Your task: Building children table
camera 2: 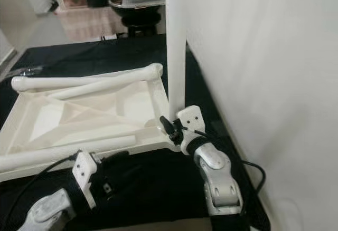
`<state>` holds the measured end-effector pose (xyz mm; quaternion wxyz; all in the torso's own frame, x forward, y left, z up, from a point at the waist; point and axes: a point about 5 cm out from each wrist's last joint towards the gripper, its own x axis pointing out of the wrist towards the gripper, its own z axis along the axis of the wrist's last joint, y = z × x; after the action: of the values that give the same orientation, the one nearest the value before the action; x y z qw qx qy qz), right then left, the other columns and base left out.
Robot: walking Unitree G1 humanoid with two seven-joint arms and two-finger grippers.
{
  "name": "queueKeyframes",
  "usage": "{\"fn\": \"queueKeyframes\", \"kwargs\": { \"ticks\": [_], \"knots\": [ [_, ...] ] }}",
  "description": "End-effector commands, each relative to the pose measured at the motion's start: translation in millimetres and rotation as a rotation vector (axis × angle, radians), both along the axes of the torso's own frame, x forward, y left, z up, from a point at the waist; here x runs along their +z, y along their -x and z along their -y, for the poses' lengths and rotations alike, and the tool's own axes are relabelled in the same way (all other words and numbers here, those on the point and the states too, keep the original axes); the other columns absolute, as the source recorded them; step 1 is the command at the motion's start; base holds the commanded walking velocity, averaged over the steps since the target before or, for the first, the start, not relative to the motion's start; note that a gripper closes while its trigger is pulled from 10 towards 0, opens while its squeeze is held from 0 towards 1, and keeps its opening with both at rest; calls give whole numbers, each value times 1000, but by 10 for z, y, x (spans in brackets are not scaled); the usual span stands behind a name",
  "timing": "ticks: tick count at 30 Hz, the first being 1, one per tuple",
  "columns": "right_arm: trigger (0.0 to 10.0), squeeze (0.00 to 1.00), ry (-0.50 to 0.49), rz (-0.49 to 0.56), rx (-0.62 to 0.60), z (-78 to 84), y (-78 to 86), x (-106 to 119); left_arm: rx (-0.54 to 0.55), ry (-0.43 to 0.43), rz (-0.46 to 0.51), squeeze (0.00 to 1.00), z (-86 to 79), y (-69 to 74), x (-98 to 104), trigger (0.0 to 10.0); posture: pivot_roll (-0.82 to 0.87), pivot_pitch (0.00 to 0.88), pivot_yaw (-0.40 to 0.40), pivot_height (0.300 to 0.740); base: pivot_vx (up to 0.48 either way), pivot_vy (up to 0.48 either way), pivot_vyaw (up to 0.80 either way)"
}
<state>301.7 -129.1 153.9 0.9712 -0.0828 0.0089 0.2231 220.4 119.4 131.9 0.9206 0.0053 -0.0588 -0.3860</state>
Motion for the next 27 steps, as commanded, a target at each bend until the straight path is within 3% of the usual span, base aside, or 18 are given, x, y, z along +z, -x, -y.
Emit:
{"fn": "queueKeyframes", "kwargs": {
  "ticks": [1,2,4,5,8,10,11,12,13,14,15,16,23,24,25,26,27],
  "knots": [
    [0,0,35,-180,14,-16,59,-359,-1,-6,-22,0,-29,-5,-28,10000,-82,135,52,740,0,0,0],
    [9647,0,22,-193,13,-11,12,-354,3,-1,-19,0,-20,-15,-25,10000,-78,132,48,740,0,0,0],
    [10000,0,14,-198,43,-44,-2,-347,7,2,-17,0,-12,-22,-25,10000,-74,131,45,740,0,0,0],
    [10000,1000,-16,-172,178,-131,-12,-259,9,4,-14,0,6,-31,-29,10000,-75,124,39,740,0,0,0],
    [10000,1000,-25,-169,190,-161,9,-228,8,4,-14,0,10,-32,-30,10000,-75,124,39,740,0,0,0],
    [10000,1000,-63,-97,317,-210,17,-37,0,14,-19,0,24,-36,-38,10000,-75,112,35,740,0,0,0],
    [10000,1000,-63,-97,317,-210,17,-37,0,14,-19,0,24,-36,-38,10000,-75,112,35,740,0,0,0],
    [10000,898,-74,-65,368,-213,16,40,-3,17,-21,0,29,-37,-43,10000,-75,110,34,740,0,0,0],
    [10000,898,-74,-65,368,-213,16,40,-3,17,-21,0,29,-37,-43,10000,-75,110,34,740,0,0,0],
    [10000,314,-58,-38,415,-180,-18,107,-6,21,-23,0,38,-36,-47,10000,-67,104,24,740,0,0,0],
    [10000,314,-58,-38,415,-180,-18,107,-6,21,-23,0,38,-36,-47,10000,-67,104,24,740,0,0,0],
    [10000,0,-39,-25,469,-127,-67,160,-6,24,-23,0,45,-34,-51,10000,-63,99,17,740,0,0,0],
    [10000,0,42,-54,618,149,-293,244,-3,30,-23,0,80,-42,-65,10000,-61,85,12,740,0,0,0],
    [5255,0,34,-60,635,179,-322,270,-5,31,-24,0,83,-49,-63,10000,-63,82,13,740,0,0,0],
    [5255,0,34,-60,635,179,-322,270,-5,31,-24,0,83,-49,-63,10000,-63,82,13,740,0,0,0],
    [1373,0,28,-61,648,202,-342,295,-6,31,-24,0,85,-56,-59,10000,-65,81,12,740,0,0,0],
    [0,0,30,-65,662,229,-366,322,-7,32,-25,0,86,-65,-52,10000,-66,81,11,740,0,0,0]
  ]
}}
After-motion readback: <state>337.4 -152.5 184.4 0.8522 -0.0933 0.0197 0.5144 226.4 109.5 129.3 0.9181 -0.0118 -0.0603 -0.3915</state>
